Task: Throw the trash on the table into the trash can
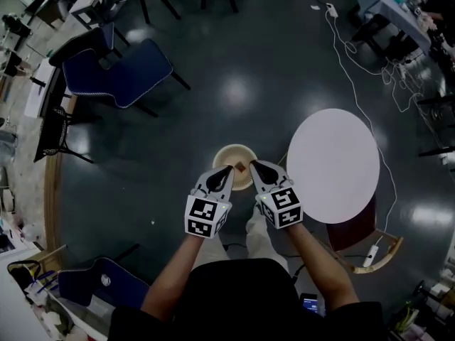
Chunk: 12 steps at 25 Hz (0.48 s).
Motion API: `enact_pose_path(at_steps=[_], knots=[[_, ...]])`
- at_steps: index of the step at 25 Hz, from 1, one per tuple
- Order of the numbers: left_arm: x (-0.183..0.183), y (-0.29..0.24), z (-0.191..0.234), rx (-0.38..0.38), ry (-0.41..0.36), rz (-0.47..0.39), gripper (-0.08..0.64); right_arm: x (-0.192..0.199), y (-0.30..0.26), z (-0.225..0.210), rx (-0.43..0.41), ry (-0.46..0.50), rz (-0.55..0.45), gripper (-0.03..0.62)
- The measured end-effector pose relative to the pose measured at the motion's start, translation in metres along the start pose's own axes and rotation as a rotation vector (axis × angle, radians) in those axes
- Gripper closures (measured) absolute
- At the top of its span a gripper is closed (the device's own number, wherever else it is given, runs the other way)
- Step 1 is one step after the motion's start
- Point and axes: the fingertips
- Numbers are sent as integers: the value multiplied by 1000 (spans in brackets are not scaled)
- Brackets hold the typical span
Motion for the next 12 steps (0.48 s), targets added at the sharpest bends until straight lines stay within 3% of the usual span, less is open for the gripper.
enact_pose_path(at_steps=[12], knots=[[-81, -10, -69, -23, -85, -113, 548, -86, 58, -18, -75, 104, -122, 574]])
Point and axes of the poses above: the fingertips, and each gripper's own axes: y backward along the fingers, z to its left, x out of its underside, and after that the axes turned 15 degrees about -z, right-handed
